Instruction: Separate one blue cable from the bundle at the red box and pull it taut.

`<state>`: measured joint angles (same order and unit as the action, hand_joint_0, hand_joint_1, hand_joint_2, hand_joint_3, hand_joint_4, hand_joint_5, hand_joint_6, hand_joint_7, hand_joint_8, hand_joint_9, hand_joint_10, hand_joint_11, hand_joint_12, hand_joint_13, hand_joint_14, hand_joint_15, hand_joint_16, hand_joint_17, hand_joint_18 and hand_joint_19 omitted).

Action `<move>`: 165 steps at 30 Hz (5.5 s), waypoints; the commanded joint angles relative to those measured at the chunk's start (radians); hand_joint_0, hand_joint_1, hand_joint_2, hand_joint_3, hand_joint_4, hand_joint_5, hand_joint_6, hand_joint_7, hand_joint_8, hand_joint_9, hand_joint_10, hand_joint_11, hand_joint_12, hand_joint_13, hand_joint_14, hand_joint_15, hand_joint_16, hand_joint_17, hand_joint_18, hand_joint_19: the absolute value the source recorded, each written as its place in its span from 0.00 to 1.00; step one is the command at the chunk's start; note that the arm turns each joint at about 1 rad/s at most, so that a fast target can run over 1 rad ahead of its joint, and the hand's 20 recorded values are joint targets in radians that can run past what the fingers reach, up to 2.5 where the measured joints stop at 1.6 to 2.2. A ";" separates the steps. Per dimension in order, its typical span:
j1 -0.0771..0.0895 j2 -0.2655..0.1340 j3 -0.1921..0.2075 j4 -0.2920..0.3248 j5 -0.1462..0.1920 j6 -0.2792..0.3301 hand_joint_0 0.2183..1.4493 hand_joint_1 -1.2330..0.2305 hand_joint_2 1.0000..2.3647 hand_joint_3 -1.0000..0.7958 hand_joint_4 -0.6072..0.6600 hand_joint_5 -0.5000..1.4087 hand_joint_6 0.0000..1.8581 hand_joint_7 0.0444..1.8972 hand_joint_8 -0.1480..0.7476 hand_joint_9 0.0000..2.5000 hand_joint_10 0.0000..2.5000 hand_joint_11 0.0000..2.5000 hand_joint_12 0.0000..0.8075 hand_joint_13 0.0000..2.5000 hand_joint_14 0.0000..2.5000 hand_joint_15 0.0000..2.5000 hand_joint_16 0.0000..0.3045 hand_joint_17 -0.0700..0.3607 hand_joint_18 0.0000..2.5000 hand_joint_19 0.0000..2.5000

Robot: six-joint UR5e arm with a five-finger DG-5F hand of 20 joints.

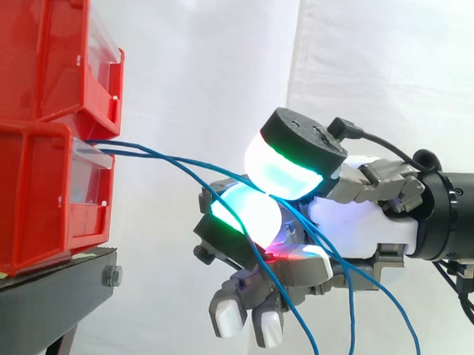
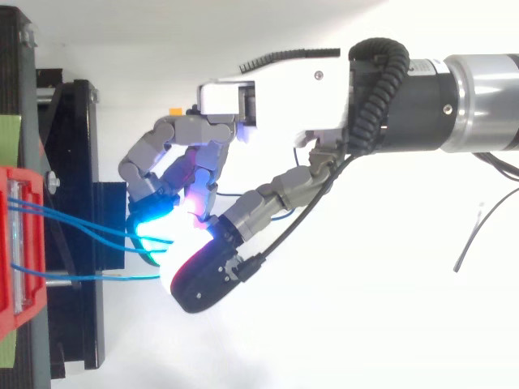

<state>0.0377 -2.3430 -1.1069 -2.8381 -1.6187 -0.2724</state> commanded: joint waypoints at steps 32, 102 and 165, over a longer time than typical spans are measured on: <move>0.002 0.001 0.004 -0.001 0.000 -0.002 0.32 0.42 0.00 0.28 0.51 0.20 0.42 0.62 0.49 0.42 0.01 0.41 0.44 0.20 0.01 0.19 0.16 0.41 0.21 0.30; 0.004 0.001 -0.002 -0.058 0.000 0.062 0.32 0.44 0.00 0.28 0.42 0.20 0.47 0.67 0.49 0.51 0.01 0.44 0.42 0.30 0.01 0.21 0.15 0.40 0.30 0.29; 0.005 -0.001 -0.004 -0.055 0.000 0.088 0.29 0.49 0.00 0.53 0.46 0.21 0.45 0.65 0.55 0.58 0.01 0.39 0.55 0.39 0.01 0.21 0.21 0.50 0.38 0.26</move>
<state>0.0430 -2.3438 -1.1106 -2.8931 -1.6172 -0.1841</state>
